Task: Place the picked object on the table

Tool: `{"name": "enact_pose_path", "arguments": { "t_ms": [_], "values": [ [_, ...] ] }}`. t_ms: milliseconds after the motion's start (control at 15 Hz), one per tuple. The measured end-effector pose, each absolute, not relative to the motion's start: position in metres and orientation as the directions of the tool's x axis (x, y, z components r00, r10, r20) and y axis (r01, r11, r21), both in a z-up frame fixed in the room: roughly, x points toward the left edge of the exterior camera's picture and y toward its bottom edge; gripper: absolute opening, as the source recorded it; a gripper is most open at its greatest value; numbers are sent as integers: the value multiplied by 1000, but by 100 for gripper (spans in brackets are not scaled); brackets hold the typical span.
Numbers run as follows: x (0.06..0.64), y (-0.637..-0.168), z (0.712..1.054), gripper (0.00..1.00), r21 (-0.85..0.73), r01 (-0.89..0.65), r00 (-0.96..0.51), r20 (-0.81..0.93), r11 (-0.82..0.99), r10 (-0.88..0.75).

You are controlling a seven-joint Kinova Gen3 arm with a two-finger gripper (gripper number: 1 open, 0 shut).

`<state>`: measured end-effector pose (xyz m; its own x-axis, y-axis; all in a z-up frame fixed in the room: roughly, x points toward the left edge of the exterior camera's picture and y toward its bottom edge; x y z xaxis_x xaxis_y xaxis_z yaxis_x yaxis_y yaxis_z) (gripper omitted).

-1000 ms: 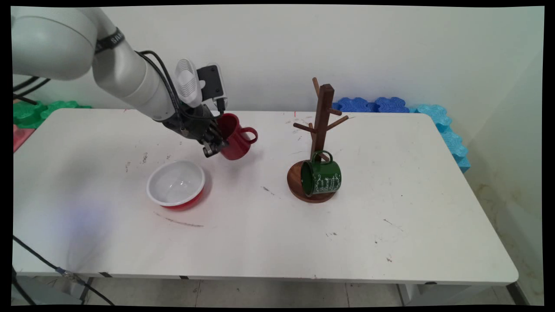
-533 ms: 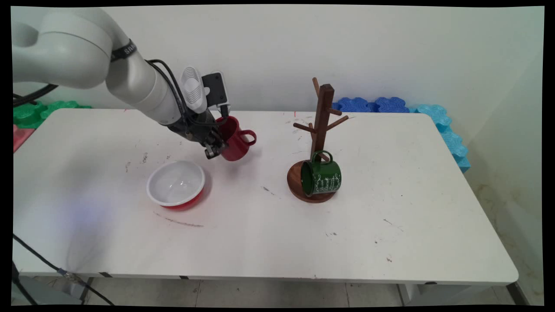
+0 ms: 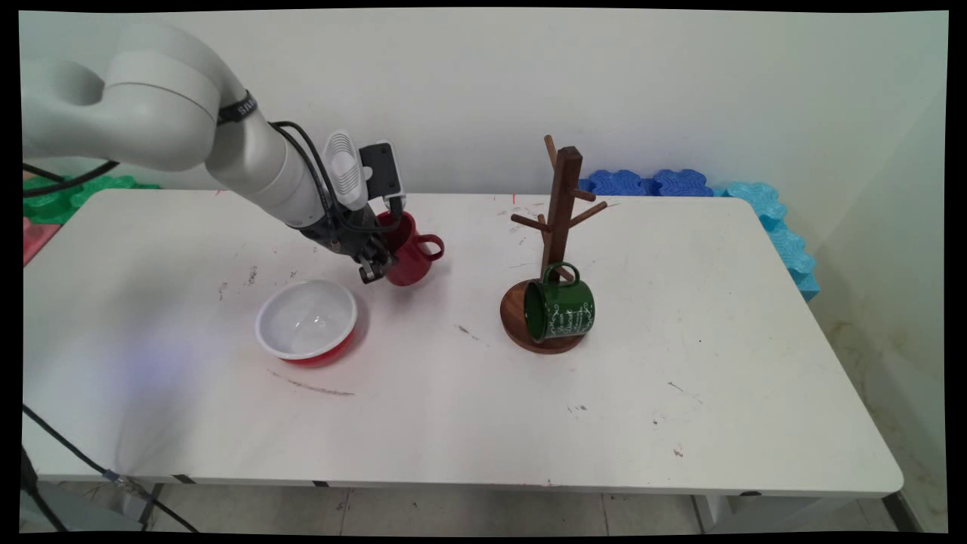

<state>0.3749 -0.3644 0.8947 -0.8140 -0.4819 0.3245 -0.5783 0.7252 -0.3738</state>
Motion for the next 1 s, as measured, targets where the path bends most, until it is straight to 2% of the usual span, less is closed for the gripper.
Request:
{"name": "enact_pose_path", "arguments": {
  "t_ms": [1000],
  "values": [
    [377,-371,874,0,-380,-569,-822,305,729,-481]
  ]
}}
